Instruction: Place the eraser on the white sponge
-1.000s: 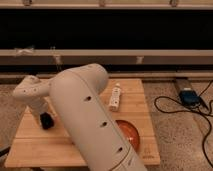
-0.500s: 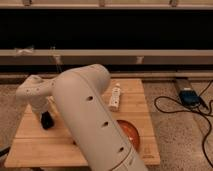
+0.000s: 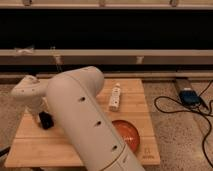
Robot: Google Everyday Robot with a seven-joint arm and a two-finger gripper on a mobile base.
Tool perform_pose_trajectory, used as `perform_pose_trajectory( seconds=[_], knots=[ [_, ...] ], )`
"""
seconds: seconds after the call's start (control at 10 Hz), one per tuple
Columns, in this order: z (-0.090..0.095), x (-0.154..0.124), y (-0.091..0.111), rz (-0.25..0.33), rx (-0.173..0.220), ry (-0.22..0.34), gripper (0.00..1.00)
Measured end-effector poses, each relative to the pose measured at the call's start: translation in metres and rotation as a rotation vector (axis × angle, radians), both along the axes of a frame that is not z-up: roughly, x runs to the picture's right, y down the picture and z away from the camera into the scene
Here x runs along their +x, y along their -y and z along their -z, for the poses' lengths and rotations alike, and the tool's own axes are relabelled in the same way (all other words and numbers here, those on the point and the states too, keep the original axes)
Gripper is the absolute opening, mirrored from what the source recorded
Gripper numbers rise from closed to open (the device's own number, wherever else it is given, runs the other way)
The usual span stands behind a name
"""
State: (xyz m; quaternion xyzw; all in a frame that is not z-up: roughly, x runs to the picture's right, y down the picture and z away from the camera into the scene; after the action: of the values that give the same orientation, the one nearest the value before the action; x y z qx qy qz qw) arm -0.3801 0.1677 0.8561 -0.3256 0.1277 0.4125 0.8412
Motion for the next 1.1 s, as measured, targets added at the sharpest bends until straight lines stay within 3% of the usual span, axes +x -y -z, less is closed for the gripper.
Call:
perform_pose_trajectory(
  seconds=[0.4, 0.5, 0.7, 1.1],
  knots=[
    [-0.004, -0.004, -0.001, 0.025, -0.005, -0.022, 0.23],
    [-0.005, -0.003, -0.001, 0.028, 0.000, -0.029, 0.19],
    [0.000, -0.001, 0.009, 0.028, 0.024, -0.033, 0.18],
    [0.015, 0.000, 0.048, 0.006, 0.070, -0.025, 0.18]
  ],
)
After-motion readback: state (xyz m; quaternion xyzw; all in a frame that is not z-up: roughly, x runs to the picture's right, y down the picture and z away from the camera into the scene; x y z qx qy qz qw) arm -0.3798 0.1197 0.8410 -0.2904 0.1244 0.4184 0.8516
